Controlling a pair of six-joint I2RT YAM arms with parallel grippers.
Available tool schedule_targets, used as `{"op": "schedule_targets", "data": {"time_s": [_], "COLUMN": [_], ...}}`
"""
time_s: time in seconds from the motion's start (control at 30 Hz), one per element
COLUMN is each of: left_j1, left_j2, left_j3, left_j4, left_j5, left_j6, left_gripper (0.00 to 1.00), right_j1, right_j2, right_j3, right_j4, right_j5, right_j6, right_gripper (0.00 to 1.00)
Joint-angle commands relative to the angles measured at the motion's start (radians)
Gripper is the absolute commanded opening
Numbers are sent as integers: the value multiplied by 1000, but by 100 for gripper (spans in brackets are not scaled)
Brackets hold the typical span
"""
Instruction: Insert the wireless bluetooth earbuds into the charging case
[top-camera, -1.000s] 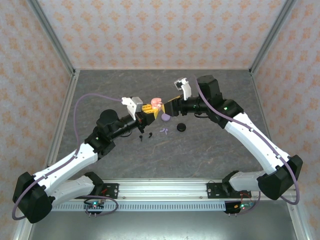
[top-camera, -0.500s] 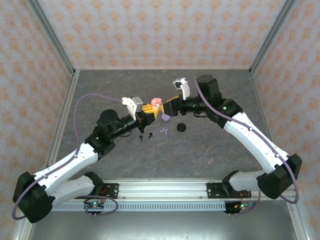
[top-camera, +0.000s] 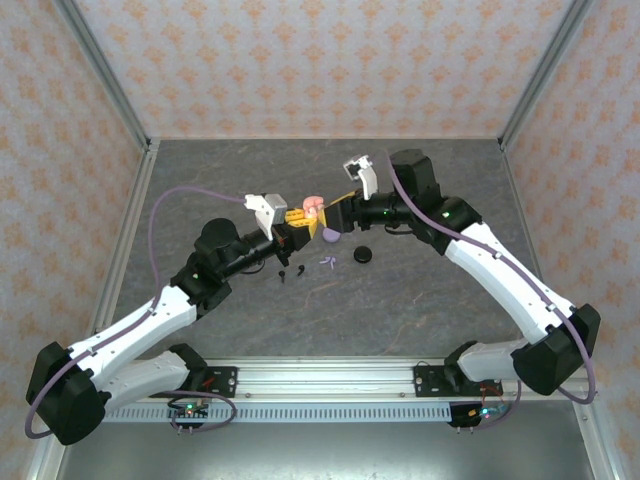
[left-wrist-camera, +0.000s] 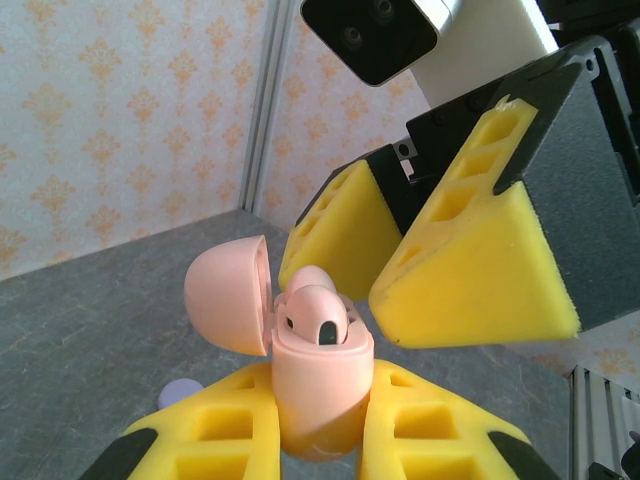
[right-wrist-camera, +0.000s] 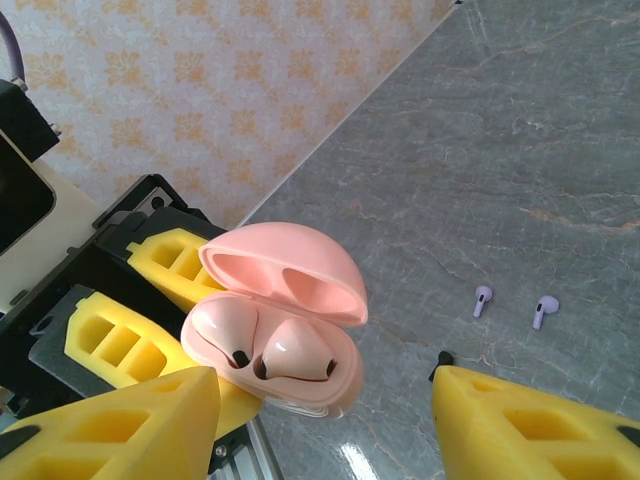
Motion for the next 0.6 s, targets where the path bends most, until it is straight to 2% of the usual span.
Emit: {"op": "schedule_targets", "data": {"time_s": [0.0, 0.23, 0.37, 0.57], "left_j1": [-5, -5, -5, -5], "left_j2": [-1, -7, -19, -36], "left_j3": [14, 6, 0, -20], "left_j4": [22, 25, 23, 64], "left_j5": [9, 7, 6, 49], "left_j6": [5, 4, 8, 13], "left_gripper": [0, 0, 0, 0], "right_j1": [10, 12, -11, -66], "right_j2": [3, -11, -66, -117], "right_j3": [43, 45, 15, -57], "right_j4": [34, 23, 37, 154], "right_j5": [-16, -9, -11, -145], "right_j6": [9, -3, 9, 108], "right_gripper": [58, 59, 64, 75]}}
